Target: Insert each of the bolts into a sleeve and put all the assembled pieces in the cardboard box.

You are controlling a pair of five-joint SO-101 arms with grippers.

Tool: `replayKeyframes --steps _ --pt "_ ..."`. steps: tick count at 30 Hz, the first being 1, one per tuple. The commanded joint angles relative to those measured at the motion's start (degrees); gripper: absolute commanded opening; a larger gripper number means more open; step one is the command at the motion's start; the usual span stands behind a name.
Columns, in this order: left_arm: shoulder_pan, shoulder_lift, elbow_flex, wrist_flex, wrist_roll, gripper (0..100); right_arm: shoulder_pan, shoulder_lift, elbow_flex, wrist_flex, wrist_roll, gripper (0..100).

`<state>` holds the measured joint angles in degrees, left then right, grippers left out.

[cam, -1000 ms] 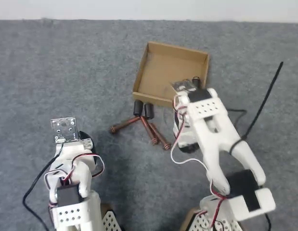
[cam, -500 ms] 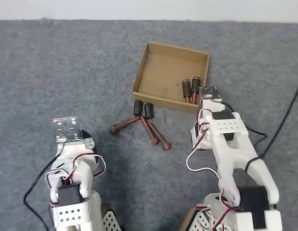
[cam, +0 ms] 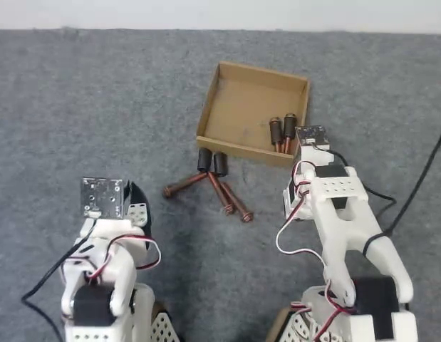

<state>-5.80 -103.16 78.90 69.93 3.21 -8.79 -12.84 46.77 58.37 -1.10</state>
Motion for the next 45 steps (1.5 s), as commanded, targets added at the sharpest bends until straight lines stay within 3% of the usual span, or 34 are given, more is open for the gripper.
replayKeyframes --steps 1,6,13,16,24,32,45 --pt "1.7 3.5 -6.8 0.5 -2.2 1 0.7 -1.4 -0.4 -0.6 0.7 0.6" --pt "2.3 21.5 -15.0 0.4 -2.9 1 0.7 -1.4 -0.4 -0.6 0.7 0.6" --pt "9.8 44.0 -23.8 0.4 -2.8 1 0.7 -1.4 -0.4 -0.6 0.7 0.6" --pt "12.3 51.5 -25.6 -0.1 0.5 1 0.7 -1.3 -0.4 -0.6 0.7 0.6" --pt "13.1 69.6 -22.3 -15.4 12.9 1 0.7 -1.3 -0.4 -0.6 0.6 0.6" --pt "13.2 86.9 -22.5 -26.5 15.4 1 0.7 -1.3 -0.3 -0.4 0.8 0.6" --pt "8.5 98.7 -34.2 -21.0 15.4 1 0.7 -1.3 -0.3 -0.2 1.0 0.6"
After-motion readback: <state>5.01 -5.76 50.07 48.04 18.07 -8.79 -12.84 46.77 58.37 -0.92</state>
